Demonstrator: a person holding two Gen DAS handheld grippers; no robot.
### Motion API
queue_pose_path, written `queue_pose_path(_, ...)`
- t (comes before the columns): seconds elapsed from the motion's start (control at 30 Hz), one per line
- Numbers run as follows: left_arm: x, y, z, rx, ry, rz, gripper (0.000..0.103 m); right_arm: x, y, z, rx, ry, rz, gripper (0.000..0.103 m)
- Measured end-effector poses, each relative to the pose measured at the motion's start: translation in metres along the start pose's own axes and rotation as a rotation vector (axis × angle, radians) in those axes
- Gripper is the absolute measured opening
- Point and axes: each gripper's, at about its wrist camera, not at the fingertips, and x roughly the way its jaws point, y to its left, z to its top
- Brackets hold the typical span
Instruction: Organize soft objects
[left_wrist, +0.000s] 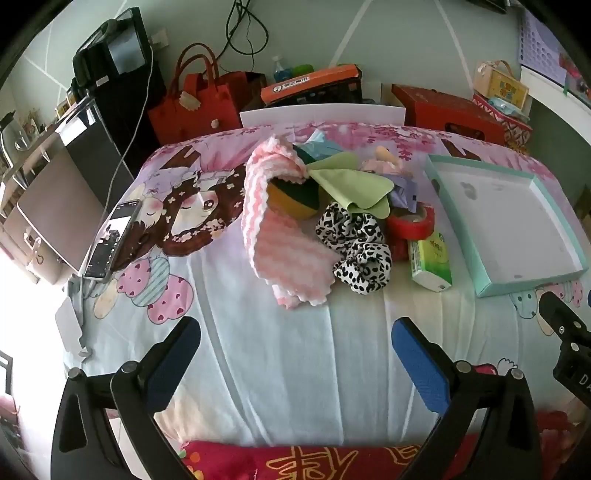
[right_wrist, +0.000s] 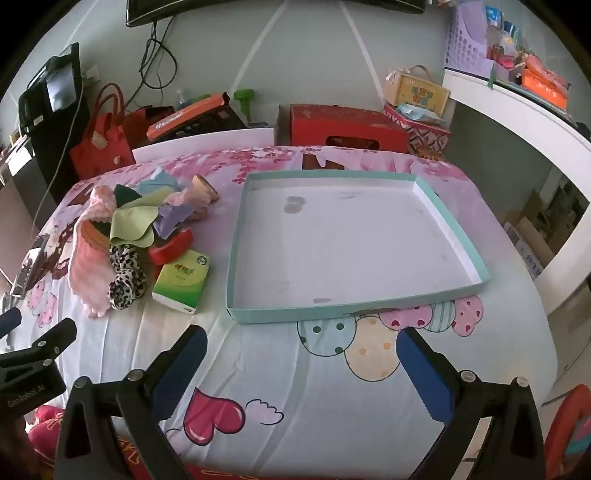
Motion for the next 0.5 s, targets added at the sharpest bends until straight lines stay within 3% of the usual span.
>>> queue_pose_path(0.5,0.0025,0.0011,-0.0003,-0.004,0.006,0.016,0.103,-0.0012,0.0006,-0.0005,-0.001,-0.001,-0.003,0.103)
